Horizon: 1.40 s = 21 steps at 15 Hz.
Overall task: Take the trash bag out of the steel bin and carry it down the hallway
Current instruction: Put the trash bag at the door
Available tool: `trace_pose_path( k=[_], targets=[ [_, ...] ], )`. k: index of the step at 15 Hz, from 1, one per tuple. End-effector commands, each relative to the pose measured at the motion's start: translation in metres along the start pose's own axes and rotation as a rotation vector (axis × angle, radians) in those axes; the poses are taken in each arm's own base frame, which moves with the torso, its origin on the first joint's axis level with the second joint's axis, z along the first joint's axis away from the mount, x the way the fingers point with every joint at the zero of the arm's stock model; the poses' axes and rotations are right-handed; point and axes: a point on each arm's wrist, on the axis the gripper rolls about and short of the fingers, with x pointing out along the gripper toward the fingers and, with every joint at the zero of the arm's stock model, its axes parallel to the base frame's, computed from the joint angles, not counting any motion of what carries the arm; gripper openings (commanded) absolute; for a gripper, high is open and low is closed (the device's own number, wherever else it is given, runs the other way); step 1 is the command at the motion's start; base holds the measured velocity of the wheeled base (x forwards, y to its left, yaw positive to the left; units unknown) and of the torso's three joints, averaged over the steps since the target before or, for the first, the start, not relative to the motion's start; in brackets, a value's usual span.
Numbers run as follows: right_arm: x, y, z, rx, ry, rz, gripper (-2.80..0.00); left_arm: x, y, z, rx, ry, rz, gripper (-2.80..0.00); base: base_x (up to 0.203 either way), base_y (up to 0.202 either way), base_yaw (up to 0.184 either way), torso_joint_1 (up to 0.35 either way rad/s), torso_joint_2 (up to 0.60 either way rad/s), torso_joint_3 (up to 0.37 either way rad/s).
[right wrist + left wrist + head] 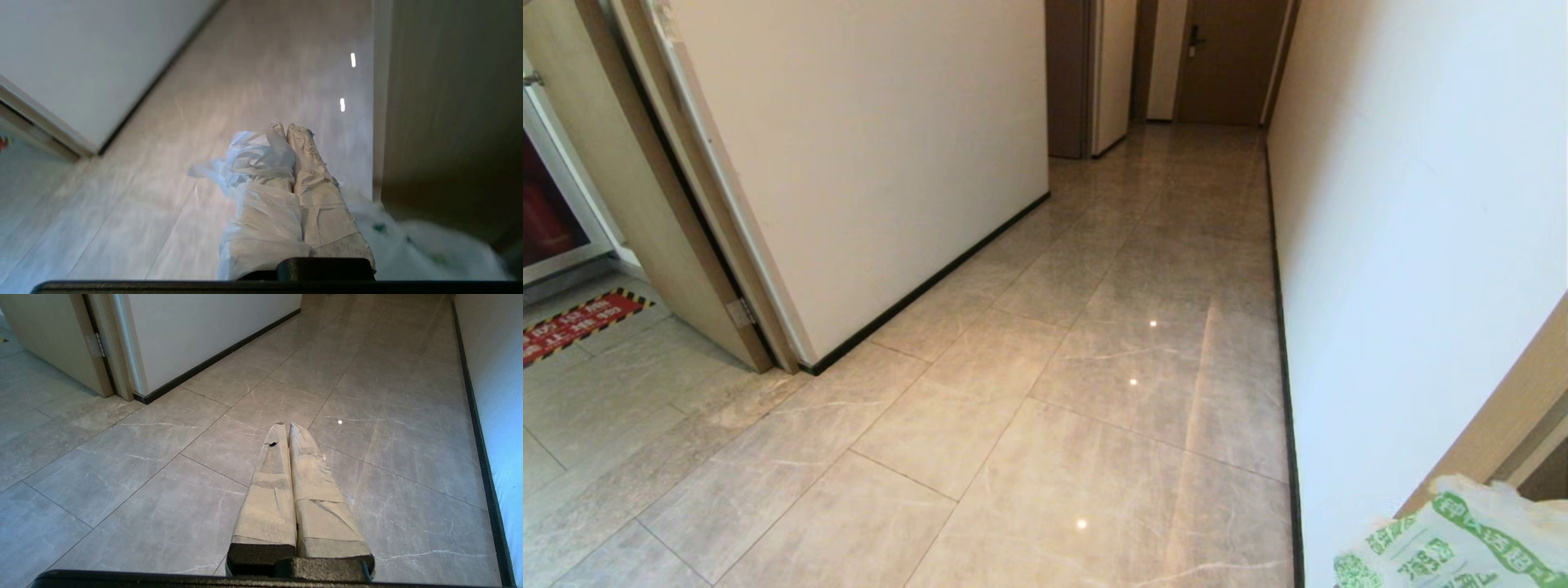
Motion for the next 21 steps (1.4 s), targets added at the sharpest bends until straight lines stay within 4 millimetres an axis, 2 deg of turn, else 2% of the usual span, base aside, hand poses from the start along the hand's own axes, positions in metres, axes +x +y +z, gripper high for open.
trace_pose_path(
  k=[1, 7, 9, 12, 14, 16, 17, 18, 20, 21],
  targets=[
    [0.047, 0.005, 0.014, 0.019, 0.173, -0.063, -2.8, 0.0, 0.0, 0.0, 0.0, 0.0, 0.001, -2.8, 0.0, 0.0, 0.0, 0.0, 0.0, 0.0],
    [0.139, 0.001, 0.052, 0.127, 0.234, -0.2, -2.8, 0.0, 0.0, 0.0, 0.0, 0.0, 0.001, -2.8, 0.0, 0.0, 0.0, 0.0, 0.0, 0.0],
    [0.174, -0.008, 0.073, 0.134, 0.226, -0.262, -2.8, 0.0, 0.0, 0.0, 0.0, 0.001, 0.002, -2.8, 0.0, 0.0, 0.0, 0.0, 0.0, 0.0],
    [0.23, -0.035, 0.084, 0.157, 0.293, -0.357, -2.8, 0.0, 0.0, 0.0, 0.0, 0.0, 0.001, -2.8, 0.0, 0.0, 0.0, 0.0, 0.0, 0.0],
    [0.266, -0.052, 0.081, 0.17, 0.346, -0.395, -2.8, 0.0, 0.0, 0.0, 0.0, 0.0, 0.001, -2.8, 0.0, 0.0, 0.0, 0.0, 0.0, 0.0],
    [0.293, -0.063, 0.078, 0.167, 0.379, -0.411, -2.8, 0.0, 0.0, 0.0, 0.0, 0.0, 0.001, -2.8, 0.0, 0.0, 0.0, 0.0, 0.0, 0.0],
    [0.299, -0.063, 0.073, 0.125, 0.403, -0.405, -2.8, 0.0, 0.0, 0.0, 0.0, 0.0, 0.001, -2.8, -0.059, 0.0, -0.022, -0.002, 0.0, 0.006],
    [0.302, -0.054, 0.068, 0.095, 0.431, -0.381, -2.8, 0.0, 0.0, 0.0, 0.0, 0.0, 0.001, -2.8, -0.064, 0.0, -0.015, 0.011, 0.01, 0.002],
    [0.305, -0.04, 0.048, 0.03, 0.507, -0.375, -2.8, 0.0, 0.0, 0.0, 0.0, 0.0, 0.002, -2.8, -0.055, 0.0, -0.004, 0.001, 0.0, -0.003],
    [0.304, -0.041, 0.038, -0.009, 0.546, -0.373, -2.8, 0.0, 0.0, 0.0, 0.0, 0.0, 0.001, -2.8, -0.052, 0.0, -0.004, 0.005, 0.0, -0.002]
  ],
)
